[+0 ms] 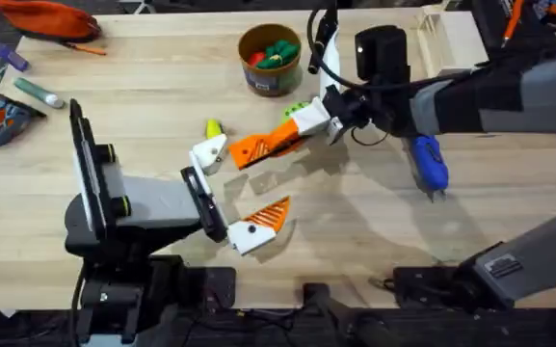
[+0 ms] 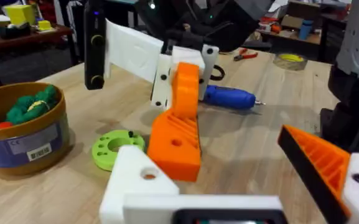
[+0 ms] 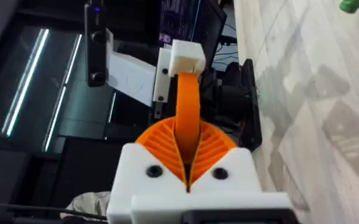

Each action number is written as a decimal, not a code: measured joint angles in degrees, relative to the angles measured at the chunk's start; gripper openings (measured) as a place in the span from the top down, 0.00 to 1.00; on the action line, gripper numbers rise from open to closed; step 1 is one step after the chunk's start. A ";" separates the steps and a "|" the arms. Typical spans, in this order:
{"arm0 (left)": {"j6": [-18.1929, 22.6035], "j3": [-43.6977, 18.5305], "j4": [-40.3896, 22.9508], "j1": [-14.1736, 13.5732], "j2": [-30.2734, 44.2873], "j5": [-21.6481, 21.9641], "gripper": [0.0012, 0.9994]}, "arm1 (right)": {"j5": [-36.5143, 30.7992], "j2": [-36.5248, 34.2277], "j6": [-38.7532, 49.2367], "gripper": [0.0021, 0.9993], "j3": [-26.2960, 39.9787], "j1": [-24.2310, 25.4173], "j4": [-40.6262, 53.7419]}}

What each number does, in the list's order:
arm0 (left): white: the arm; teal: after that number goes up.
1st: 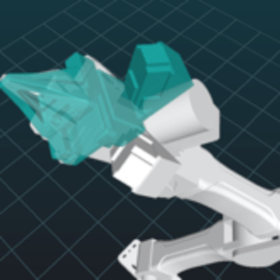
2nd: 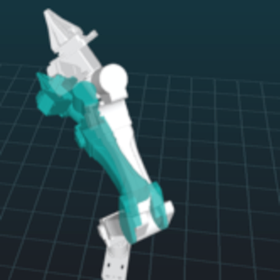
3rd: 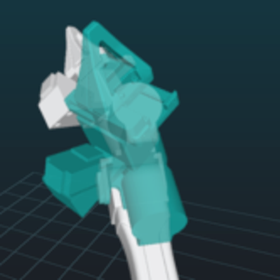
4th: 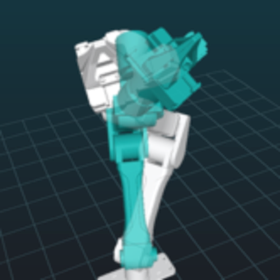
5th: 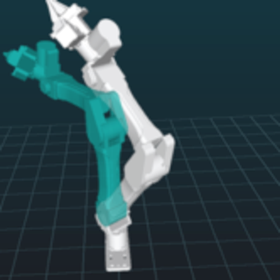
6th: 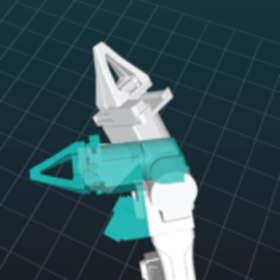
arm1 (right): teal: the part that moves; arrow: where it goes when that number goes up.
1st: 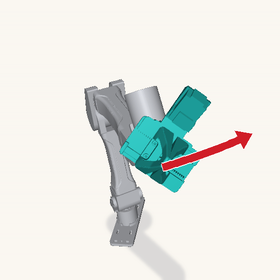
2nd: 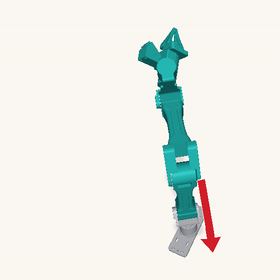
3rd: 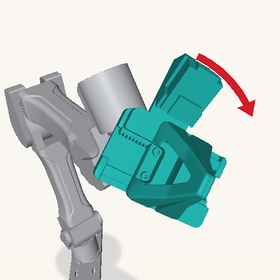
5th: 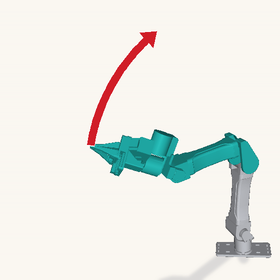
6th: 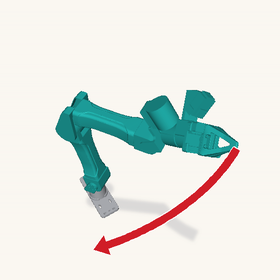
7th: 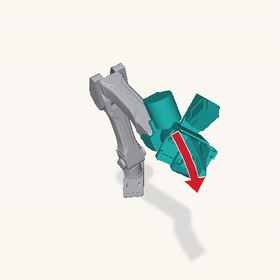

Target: Pick up the gripper from the table and insert it into the empty holder that is missing its gripper. Then pick up a screw, insert it into the mounting hole, and use the screwdriver to tighten it. Finally, clean up the table by picking up the vegetable and placing it into the bucket.

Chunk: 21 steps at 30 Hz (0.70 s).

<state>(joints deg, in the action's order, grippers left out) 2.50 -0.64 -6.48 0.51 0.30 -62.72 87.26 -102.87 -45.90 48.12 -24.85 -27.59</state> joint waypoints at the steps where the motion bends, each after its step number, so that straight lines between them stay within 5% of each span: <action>1: 0.00 0.00 0.00 0.00 0.01 0.00 0.01 | 0.00 0.00 -0.23 0.99 0.31 -0.13 0.00; 21: 0.00 0.00 0.00 0.00 0.00 0.04 0.01 | 0.00 0.00 -5.13 0.99 1.18 -0.50 -0.03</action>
<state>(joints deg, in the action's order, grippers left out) 2.50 -0.64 -6.48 0.51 0.30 -62.67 87.26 -102.87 -51.03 49.30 -25.34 -27.62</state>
